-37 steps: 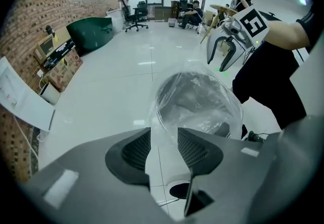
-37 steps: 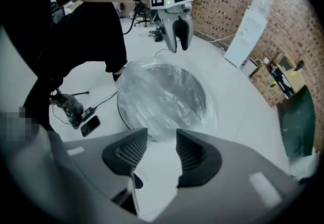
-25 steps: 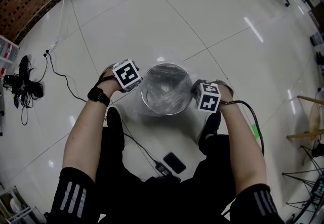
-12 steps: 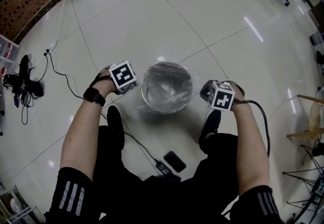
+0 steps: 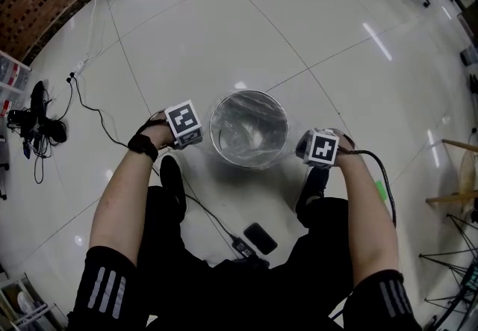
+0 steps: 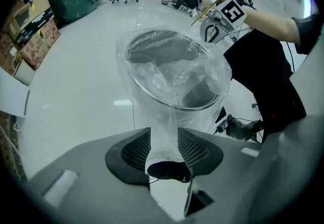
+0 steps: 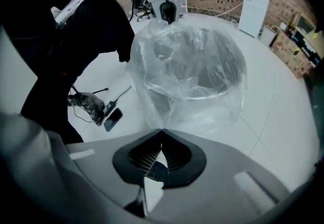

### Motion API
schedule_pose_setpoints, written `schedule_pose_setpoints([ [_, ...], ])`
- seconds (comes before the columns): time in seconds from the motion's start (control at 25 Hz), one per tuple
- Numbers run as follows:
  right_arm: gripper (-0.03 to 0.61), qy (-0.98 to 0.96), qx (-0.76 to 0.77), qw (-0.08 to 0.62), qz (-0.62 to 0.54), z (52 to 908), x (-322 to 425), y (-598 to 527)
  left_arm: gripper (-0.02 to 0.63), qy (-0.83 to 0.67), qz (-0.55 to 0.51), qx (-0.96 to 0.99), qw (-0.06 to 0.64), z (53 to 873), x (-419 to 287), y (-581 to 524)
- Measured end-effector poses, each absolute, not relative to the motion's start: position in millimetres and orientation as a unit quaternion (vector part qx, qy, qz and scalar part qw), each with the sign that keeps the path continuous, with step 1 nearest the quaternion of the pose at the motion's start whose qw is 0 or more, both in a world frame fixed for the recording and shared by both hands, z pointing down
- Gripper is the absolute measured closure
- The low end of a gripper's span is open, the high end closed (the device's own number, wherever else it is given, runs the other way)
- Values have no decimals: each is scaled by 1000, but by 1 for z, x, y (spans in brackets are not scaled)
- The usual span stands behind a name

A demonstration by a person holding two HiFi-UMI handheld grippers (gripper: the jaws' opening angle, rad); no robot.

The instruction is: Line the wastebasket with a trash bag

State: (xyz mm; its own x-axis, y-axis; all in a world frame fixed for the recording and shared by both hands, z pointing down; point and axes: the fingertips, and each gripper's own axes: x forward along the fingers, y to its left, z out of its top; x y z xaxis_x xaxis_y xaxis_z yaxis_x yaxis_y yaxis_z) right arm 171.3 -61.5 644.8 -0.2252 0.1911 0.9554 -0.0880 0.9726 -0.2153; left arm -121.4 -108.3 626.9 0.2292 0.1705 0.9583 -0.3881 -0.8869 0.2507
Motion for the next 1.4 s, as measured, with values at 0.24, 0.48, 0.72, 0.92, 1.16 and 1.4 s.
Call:
schedule_pose_setpoints([
  [0.24,570,-774,-61,614,143,670,159,-45,453,-73,632,739,223,648,-124,-107],
  [0.48,569,-771,-58,620,132,668,158,-49,453,-99,632,737,217,615,-130,-123],
  [0.72,570,-776,-51,617,117,661,154,-51,449,-104,568,809,108,543,-77,-144],
  [0.92,570,-778,-57,616,110,660,149,-48,451,-30,544,824,155,552,-27,-95],
  [1.16,569,-778,-57,616,108,660,147,-44,520,-36,562,811,158,577,-15,-85],
  [1.4,570,-787,-58,607,92,659,143,-48,620,-20,568,808,158,582,-16,-77],
])
